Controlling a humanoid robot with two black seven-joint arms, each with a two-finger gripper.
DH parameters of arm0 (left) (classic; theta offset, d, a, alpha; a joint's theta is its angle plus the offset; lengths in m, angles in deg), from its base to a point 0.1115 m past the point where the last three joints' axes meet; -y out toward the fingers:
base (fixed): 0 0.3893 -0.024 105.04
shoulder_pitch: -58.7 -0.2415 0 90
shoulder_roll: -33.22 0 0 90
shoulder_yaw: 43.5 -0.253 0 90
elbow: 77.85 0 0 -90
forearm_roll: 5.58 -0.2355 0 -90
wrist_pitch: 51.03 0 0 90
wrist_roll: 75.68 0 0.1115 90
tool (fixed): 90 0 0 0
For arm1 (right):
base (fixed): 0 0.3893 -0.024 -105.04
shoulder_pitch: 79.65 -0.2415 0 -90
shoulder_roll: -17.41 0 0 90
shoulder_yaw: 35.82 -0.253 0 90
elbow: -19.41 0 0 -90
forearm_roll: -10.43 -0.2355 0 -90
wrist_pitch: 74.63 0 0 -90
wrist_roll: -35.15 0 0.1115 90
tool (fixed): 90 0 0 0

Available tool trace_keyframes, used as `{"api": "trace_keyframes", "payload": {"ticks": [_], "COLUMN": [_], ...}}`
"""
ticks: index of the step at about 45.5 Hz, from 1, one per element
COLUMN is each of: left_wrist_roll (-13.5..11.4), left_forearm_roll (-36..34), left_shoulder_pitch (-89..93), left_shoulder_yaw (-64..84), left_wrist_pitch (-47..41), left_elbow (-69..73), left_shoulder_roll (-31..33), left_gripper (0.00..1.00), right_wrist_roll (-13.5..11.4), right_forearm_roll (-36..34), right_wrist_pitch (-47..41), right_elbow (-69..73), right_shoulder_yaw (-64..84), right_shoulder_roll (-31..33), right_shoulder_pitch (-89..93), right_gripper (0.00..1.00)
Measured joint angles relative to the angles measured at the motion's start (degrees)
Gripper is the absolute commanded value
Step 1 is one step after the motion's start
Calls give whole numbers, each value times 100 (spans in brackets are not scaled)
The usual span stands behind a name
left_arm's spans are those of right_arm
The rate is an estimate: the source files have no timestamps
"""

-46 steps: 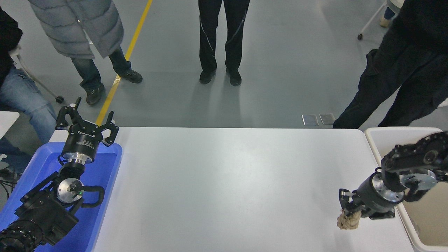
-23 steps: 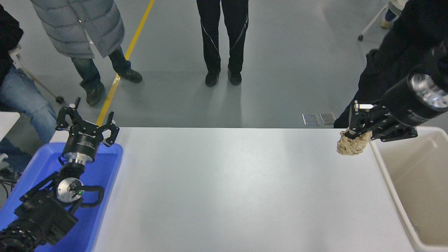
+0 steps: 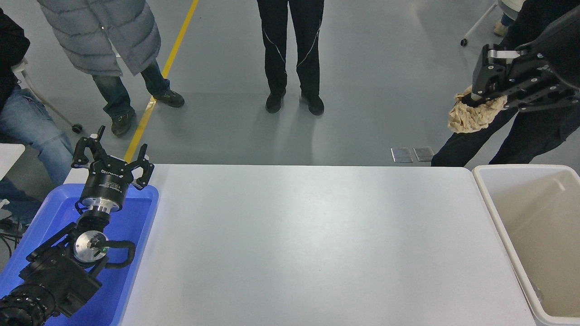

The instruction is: Pick up paper ball place in dustbin

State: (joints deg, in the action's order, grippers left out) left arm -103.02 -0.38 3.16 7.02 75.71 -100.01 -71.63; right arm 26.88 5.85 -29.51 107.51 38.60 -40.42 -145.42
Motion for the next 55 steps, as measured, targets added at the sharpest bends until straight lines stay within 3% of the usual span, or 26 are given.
{"api": "trace_keyframes", "payload": {"ticks": [22,33,46,55], "left_wrist_roll": [0,0,0,0], "left_forearm_roll": [6,0,-1,4], "left_shoulder_pitch": [0,0,-1,0], "left_shoulder_yaw": [1,-2,0,2], "left_wrist_pitch": [-1,-1,-1,-1], "left_elbow": [0,2,0,0], "left_shoulder_roll": [-1,-1,0,-1], "left_gripper": [98,98,98,98], "right_wrist_roll": [-22,-34,-36,-34], "right_forearm_roll": [146,224,187,174], "right_wrist_pitch": [-11,6,2265,3247], "right_elbow": [-258,-961,-2065,-3190], "right_shoulder_yaw": [1587,2204,1472,313], "right_shoulder_roll": [2,582,1315,1464], "right_shoulder_pitch": [190,1219,4143,6231], "right_gripper": [0,0,0,0]}}
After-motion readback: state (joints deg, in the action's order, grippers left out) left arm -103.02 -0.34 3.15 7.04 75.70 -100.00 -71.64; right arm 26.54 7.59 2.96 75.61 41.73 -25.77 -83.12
